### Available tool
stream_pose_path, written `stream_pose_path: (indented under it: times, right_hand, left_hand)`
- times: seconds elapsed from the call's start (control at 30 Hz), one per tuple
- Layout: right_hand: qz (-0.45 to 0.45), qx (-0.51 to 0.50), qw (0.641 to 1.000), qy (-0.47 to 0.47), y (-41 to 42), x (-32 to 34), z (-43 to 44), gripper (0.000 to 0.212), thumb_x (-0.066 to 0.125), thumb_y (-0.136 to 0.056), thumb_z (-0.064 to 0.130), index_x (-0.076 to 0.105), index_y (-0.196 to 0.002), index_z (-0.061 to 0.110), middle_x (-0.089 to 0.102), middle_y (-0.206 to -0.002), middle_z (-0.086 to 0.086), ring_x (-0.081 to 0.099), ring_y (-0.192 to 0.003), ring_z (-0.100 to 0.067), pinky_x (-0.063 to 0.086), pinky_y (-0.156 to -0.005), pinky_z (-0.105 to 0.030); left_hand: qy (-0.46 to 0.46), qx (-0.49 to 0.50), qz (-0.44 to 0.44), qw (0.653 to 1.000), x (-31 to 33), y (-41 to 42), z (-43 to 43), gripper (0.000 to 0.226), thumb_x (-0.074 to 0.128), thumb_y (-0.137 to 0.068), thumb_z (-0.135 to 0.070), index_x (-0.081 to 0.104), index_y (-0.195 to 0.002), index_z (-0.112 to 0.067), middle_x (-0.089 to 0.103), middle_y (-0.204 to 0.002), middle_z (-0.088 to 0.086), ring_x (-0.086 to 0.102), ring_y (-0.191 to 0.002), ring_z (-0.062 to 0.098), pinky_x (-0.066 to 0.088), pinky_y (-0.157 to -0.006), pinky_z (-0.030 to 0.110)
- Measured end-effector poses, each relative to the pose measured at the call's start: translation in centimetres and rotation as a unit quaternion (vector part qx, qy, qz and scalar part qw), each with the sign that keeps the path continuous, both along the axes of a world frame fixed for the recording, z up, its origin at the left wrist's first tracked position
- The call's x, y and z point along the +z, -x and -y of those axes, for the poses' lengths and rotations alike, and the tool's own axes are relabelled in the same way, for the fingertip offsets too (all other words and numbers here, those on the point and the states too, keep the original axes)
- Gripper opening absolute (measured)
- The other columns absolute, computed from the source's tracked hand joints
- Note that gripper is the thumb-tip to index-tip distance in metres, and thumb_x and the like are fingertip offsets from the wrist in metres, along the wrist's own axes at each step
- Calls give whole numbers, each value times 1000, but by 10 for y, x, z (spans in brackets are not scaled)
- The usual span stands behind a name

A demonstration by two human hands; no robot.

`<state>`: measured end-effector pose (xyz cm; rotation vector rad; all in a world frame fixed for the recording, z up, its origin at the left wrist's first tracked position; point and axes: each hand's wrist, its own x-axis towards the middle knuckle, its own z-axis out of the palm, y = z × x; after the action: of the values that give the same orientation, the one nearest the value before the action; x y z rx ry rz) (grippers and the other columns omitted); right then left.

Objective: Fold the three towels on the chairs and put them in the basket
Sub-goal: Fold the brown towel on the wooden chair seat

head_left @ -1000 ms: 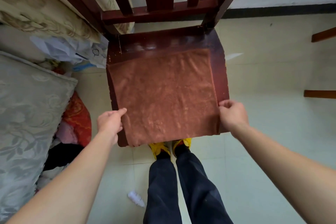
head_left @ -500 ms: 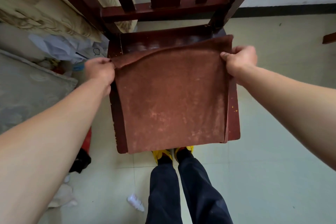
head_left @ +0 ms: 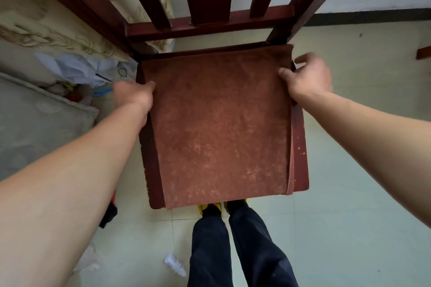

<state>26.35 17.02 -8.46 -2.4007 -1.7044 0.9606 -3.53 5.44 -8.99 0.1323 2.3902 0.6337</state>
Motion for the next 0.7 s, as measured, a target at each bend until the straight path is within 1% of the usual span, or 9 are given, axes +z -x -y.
stream_pose_path:
  times: [0.1,0.2,0.27,0.33,0.4,0.5,0.57,0.63,0.7]
  right_hand:
    - [-23,-42,999,11,-15,11,24,41,68,-79,49,57,-111,27,67,-102,4,64,-102,-26,50,-91,-44]
    - [-27,-73,996,36,-34,13,67,25,67,-83,45,58,-97,27,63,-88,6,64,-95,-26,51,-86,-41]
    - [-24,-98,993,53,-49,17,101,19,63,-87,39,59,-90,21,62,-82,4,63,-91,-28,50,-81,-38]
    - [-6,-143,987,71,-65,18,133,14,60,-88,32,60,-87,18,62,-82,0,63,-90,-31,48,-80,-37]
    - [13,-205,973,102,-80,16,166,8,57,-87,25,60,-88,17,62,-84,-4,62,-90,-32,48,-80,-37]
    - [-11,-291,941,174,-93,5,208,13,49,-86,18,59,-89,11,65,-81,-10,64,-79,-34,56,-77,-43]
    - [-69,-335,914,217,-92,-2,218,9,47,-88,8,54,-95,9,61,-79,-11,61,-72,-29,54,-65,-38]
    - [-116,-371,891,236,-92,-8,228,15,48,-87,-4,50,-94,10,58,-82,-10,60,-76,-23,49,-57,-32]
    - [-152,-385,870,269,-90,-15,231,20,51,-85,-9,53,-90,11,60,-92,-10,63,-80,-19,49,-53,-28]
  left_hand:
    - [26,1,-22,999,11,-13,28,29,73,-80,-29,52,-63,-18,66,-83,12,68,-85,31,49,-72,30]
    - [84,-18,-24,996,20,-32,72,19,71,-84,-28,61,-75,-13,64,-85,11,62,-84,29,39,-72,25]
    - [114,0,2,994,20,-42,111,22,71,-83,-29,62,-71,-13,68,-83,12,64,-81,30,45,-74,26]
    - [133,60,21,989,8,-47,151,26,71,-76,-33,60,-64,-13,72,-81,14,69,-78,33,56,-79,39]
    - [164,110,38,980,-1,-54,184,21,67,-73,-33,60,-65,-15,71,-79,17,69,-73,35,58,-76,51]
    - [164,195,81,963,7,-75,207,10,58,-86,-12,60,-84,-2,61,-68,16,57,-54,26,54,-51,33]
    - [150,237,132,951,3,-84,214,8,50,-88,-1,56,-93,-1,56,-69,14,52,-52,21,45,-34,22]
    - [132,262,189,937,-6,-88,226,15,48,-87,6,54,-99,-1,56,-72,13,55,-58,19,48,-38,22]
    - [121,276,256,919,-16,-86,233,23,48,-86,8,52,-107,-1,57,-78,13,59,-67,20,52,-56,32]
